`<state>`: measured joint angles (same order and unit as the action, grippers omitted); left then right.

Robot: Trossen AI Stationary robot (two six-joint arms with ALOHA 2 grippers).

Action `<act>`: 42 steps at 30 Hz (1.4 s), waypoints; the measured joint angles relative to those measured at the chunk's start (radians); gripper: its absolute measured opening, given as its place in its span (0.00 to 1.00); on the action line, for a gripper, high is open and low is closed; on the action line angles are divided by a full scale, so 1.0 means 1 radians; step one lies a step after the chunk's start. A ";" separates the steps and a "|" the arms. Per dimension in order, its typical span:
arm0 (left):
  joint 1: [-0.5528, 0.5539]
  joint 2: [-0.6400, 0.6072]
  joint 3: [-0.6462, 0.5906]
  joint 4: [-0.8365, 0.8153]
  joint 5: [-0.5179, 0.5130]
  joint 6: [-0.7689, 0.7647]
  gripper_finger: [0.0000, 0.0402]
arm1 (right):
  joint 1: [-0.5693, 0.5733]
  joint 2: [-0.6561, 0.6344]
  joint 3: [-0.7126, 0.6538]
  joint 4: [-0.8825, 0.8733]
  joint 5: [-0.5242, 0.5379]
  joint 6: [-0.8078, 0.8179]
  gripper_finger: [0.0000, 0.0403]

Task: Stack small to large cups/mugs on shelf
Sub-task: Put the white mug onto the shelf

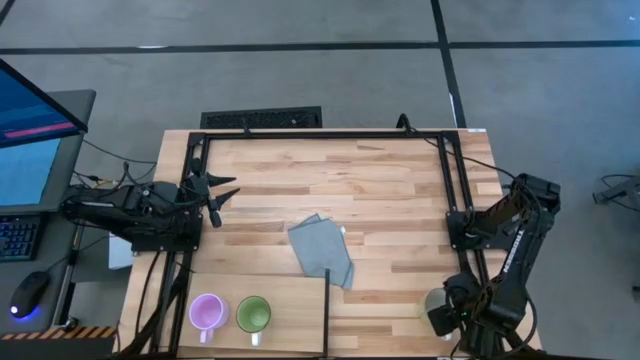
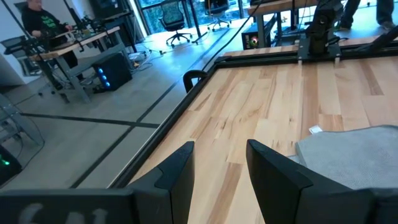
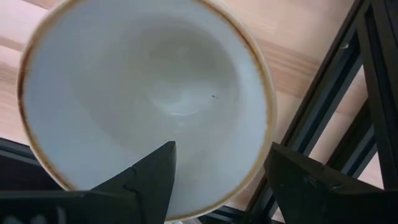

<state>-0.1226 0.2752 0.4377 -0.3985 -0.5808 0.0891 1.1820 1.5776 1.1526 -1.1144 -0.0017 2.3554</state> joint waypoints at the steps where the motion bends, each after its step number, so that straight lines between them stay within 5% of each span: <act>1: 0.000 0.000 0.000 0.000 0.000 0.000 0.34 | 0.000 0.000 0.000 0.001 0.000 0.000 0.65; 42: 0.000 0.000 0.000 0.000 -0.001 0.001 0.34 | 0.000 0.000 0.000 0.044 0.002 -0.060 0.65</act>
<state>-0.1226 0.2752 0.4377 -0.3985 -0.5822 0.0898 1.1820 1.5772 1.1530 -1.0702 0.0004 2.2950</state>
